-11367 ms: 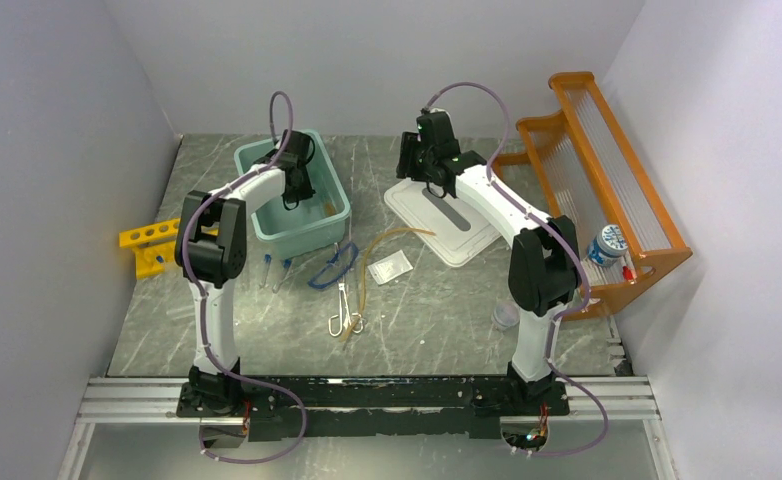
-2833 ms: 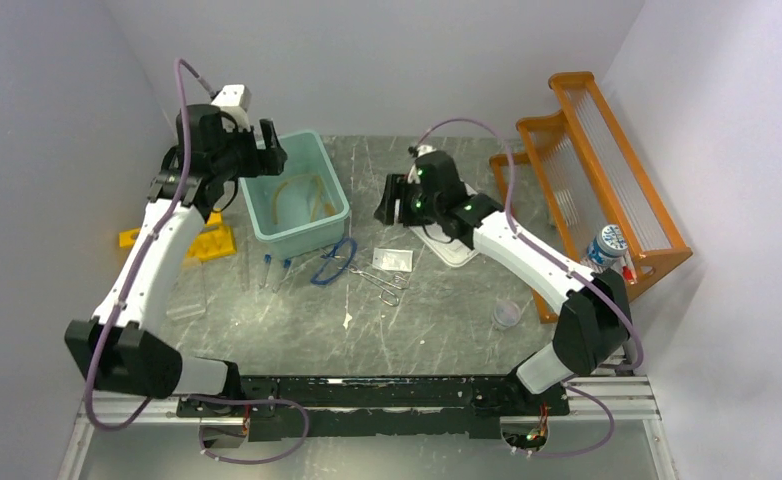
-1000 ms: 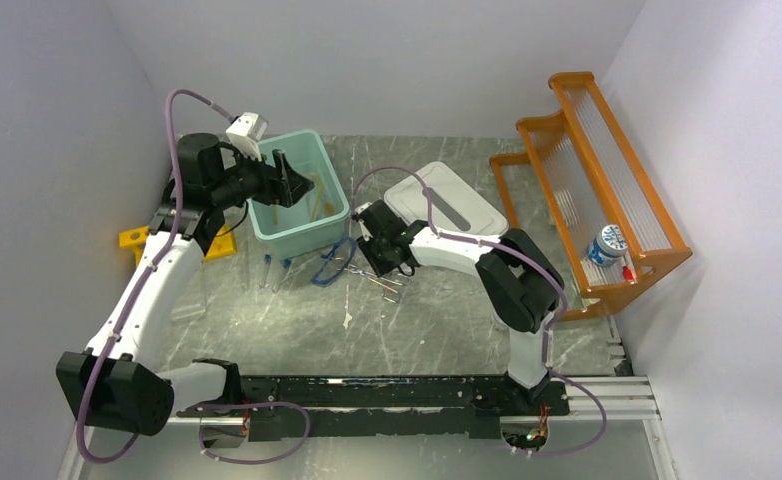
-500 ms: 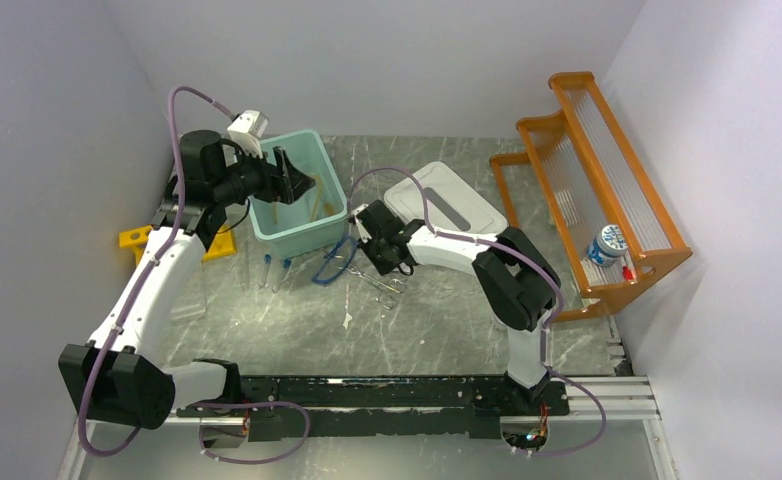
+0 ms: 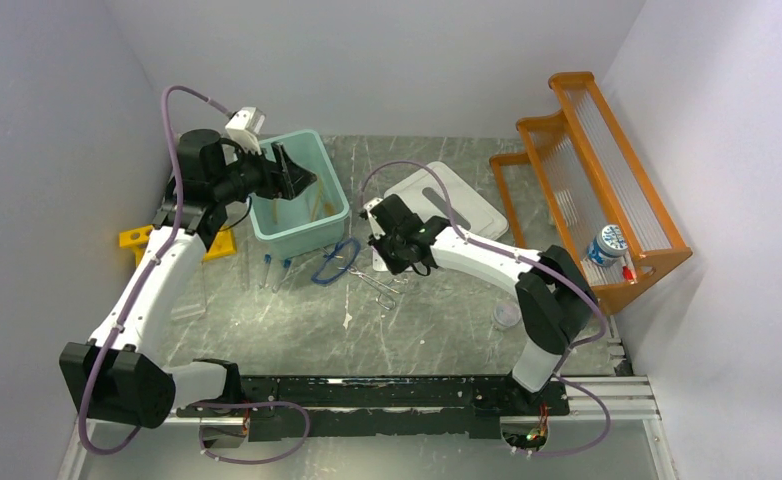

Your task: Organize the chemistry lab equipment

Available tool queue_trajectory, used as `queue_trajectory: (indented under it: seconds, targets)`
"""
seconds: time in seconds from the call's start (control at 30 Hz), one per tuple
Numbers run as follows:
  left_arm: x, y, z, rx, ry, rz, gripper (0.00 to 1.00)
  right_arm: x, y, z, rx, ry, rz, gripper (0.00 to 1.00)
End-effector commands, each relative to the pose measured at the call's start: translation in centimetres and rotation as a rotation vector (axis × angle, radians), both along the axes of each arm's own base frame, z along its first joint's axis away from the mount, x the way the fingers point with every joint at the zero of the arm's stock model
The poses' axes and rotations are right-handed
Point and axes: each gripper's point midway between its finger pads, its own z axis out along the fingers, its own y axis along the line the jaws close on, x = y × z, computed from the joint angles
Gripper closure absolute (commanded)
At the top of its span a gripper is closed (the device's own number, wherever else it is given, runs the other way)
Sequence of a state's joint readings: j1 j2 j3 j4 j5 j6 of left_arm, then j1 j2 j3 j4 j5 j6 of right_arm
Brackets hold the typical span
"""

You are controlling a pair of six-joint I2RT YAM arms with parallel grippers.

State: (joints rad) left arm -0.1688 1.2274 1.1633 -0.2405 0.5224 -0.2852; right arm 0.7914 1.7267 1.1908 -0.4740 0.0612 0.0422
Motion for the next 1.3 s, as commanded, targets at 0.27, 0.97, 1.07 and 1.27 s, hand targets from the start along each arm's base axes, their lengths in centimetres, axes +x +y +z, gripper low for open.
queue_trajectory:
  seconds: [0.27,0.97,1.07,1.27]
  targets:
    - [0.0,-2.8,-0.4,-0.17,0.085,-0.002,0.19,2.2,0.9,8.2,0.182,-0.142,-0.101,0.92]
    - [-2.2,-10.7,-2.4,-0.508,0.282,-0.138,0.38,4.1,6.7,20.1,0.819,-0.086,-0.099,0.92]
    - [-2.0,-10.6,-2.4,-0.548,0.282,-0.123,0.44,4.2,6.6,20.0,0.837,-0.068,-0.089,0.92]
    - [-1.8,-11.4,-2.2,-0.607,0.286,-0.154,0.54,3.9,7.1,19.2,0.842,-0.03,-0.051,0.92]
